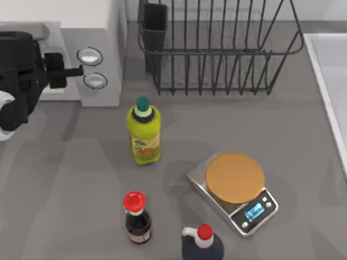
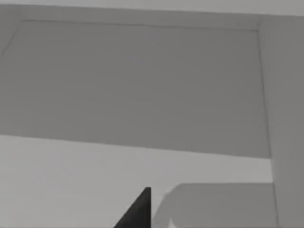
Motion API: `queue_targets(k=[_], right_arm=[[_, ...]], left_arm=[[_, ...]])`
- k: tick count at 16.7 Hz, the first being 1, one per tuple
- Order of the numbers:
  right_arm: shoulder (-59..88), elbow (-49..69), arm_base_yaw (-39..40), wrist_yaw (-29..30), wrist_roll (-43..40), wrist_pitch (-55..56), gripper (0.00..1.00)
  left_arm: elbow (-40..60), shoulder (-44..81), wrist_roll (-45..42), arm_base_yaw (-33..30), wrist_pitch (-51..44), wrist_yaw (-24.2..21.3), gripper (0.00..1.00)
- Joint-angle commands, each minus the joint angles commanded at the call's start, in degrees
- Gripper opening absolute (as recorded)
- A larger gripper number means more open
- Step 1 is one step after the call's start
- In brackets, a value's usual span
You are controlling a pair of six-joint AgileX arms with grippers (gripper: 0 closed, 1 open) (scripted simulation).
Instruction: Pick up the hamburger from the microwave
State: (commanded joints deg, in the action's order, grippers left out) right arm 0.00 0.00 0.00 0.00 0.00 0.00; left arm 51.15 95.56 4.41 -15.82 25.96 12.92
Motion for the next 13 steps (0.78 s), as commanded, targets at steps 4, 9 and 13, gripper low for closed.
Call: queue_targets(k=[4,9,13], right_arm=[[0.00,0.00,0.00,0.00,0.00,0.00,1.00],[0.00,0.00,0.00,0.00,0.00,0.00,1.00],[0.00,0.00,0.00,0.00,0.00,0.00,1.00]], left_arm=[[-11.09,-11.57,1.77,-5.06,-2.47,5.04,0.00],[-13.34,-13.84,2.18,-6.22,-3.05,6.19,0.00],[-14.28,-12.70,1.32,-3.67,-0.67,6.20,0.00]])
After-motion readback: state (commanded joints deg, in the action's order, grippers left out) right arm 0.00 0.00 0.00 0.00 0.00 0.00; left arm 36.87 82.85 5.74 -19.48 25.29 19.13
